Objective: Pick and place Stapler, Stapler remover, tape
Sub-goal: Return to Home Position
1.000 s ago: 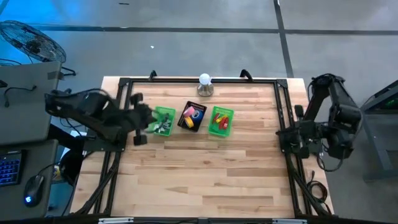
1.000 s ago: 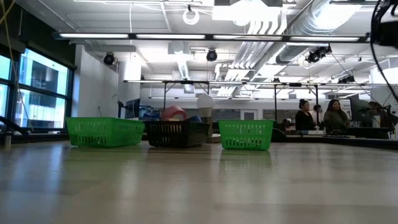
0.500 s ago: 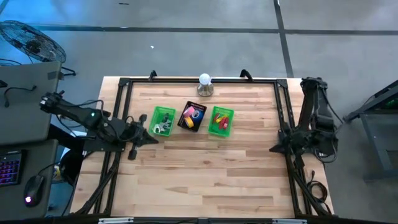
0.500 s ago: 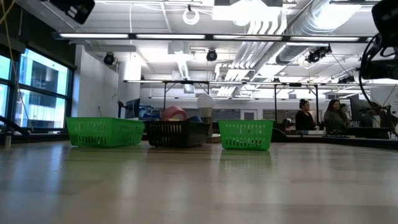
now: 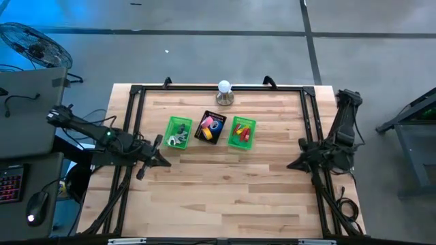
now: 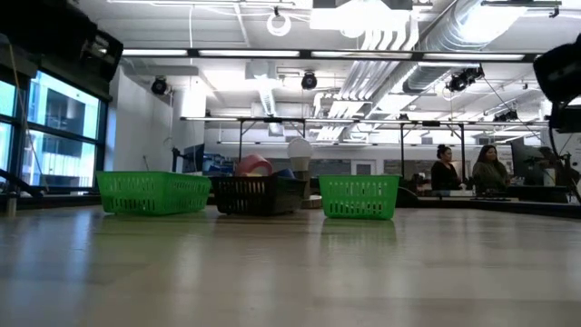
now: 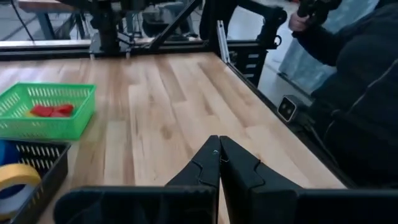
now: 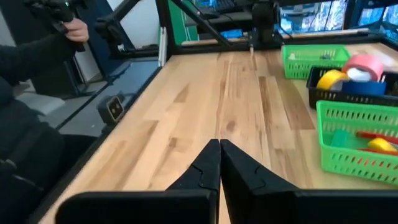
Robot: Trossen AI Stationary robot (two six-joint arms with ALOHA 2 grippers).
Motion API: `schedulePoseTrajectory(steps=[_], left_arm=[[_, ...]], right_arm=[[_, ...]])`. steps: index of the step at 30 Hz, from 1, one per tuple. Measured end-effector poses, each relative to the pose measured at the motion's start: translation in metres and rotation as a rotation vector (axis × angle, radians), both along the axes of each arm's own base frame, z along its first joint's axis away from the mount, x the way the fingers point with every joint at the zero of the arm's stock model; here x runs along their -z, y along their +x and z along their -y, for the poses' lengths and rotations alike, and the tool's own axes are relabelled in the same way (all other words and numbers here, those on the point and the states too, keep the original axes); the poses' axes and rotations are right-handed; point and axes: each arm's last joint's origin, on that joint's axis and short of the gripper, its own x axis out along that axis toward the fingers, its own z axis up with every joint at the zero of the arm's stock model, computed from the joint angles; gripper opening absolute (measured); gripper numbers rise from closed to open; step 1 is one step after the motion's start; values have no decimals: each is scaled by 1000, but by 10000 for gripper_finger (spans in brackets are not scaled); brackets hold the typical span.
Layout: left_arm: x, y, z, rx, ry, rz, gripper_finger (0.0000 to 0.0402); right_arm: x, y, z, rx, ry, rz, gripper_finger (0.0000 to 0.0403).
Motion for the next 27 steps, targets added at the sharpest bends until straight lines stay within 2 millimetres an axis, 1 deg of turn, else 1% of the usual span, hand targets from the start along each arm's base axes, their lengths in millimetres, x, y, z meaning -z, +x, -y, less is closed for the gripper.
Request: schedulePoseTrajectory(steps=[6,9,12,15,19,27], left_arm=[[27,-7,-3,-2,-35,25,0],[37,-10,-3,30,-52,46,0],[47,-11,-3,55,-69,68,0],[55,-13,-2,99,-82,84,0],[61,-14,-2,119,-82,76,0],[63,-15,-2,136,-62,76,0]], right_arm=[[19,9,-1,-34,-13,25,0],[23,15,-1,-62,5,66,0],[32,20,2,-69,2,67,0],[34,25,5,-61,13,76,0],[36,32,11,-80,-11,94,0],[37,44,32,28,-83,97,0]])
